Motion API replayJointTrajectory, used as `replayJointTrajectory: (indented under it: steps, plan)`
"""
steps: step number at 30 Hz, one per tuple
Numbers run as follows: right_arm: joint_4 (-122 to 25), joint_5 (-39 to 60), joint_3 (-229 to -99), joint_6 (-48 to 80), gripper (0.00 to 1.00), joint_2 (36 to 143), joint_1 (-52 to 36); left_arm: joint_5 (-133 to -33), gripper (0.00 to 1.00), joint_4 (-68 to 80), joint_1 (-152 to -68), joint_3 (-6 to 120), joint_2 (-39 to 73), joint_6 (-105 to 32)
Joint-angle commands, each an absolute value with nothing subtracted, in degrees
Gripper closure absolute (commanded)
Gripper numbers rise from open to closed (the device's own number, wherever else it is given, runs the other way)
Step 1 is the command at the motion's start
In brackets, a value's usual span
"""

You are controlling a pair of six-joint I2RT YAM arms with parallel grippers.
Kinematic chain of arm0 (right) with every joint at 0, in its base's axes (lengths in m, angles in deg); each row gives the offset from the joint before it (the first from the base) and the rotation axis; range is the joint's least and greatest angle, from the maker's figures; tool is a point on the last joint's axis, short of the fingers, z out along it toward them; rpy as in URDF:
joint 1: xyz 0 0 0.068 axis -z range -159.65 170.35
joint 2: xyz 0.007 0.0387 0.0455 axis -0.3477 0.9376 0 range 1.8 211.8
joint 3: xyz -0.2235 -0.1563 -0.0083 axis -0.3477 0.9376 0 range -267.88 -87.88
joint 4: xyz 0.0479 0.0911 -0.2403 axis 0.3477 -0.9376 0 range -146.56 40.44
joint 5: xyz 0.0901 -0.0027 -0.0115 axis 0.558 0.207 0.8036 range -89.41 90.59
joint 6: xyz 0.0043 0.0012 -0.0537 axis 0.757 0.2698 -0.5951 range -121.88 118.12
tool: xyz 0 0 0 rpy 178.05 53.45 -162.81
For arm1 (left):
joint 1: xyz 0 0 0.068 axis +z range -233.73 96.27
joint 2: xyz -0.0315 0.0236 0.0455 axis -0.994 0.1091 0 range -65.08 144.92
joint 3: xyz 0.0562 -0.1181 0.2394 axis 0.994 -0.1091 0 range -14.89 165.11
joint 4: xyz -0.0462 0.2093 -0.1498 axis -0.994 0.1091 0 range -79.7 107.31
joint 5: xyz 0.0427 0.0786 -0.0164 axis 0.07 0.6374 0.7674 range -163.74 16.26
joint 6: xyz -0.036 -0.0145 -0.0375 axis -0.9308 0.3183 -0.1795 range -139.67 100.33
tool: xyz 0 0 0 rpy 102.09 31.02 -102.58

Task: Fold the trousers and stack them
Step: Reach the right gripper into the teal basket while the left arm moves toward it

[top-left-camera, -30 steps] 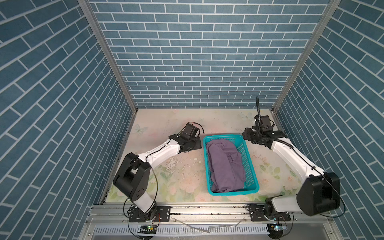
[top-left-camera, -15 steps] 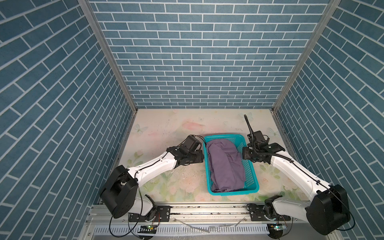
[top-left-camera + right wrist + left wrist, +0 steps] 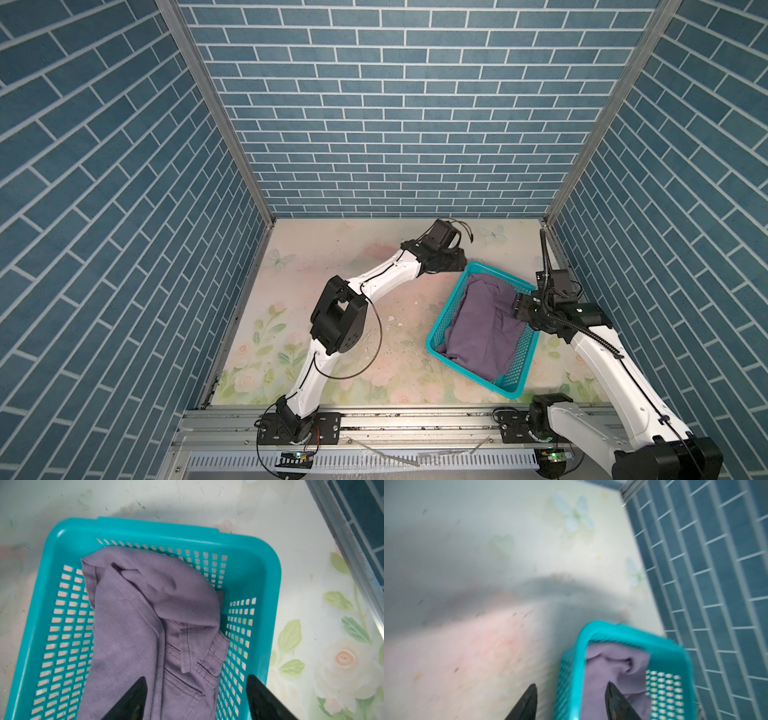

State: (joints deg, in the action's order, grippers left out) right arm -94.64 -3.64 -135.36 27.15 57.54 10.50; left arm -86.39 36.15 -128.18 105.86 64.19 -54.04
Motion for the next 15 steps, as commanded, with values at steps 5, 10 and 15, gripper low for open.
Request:
replayJointTrajectory:
  steps: [5, 10, 15]
  plan:
    - [-88.49, 11.69, -132.48, 30.02, 0.43, 61.16, 10.32, -81.24, 0.42, 48.74, -126.38, 104.37, 53.41, -44.61]
    - [-82.54, 11.24, -136.10, 28.97, 0.49, 71.45, -0.67, -73.16, 0.40, 44.50, -124.15, 75.67, 32.63, -45.45]
    - [-74.96, 15.21, -138.46, 33.88, 0.51, 82.42, -4.34, -70.25, 0.38, 44.73, -119.99, 53.44, 14.01, -51.64]
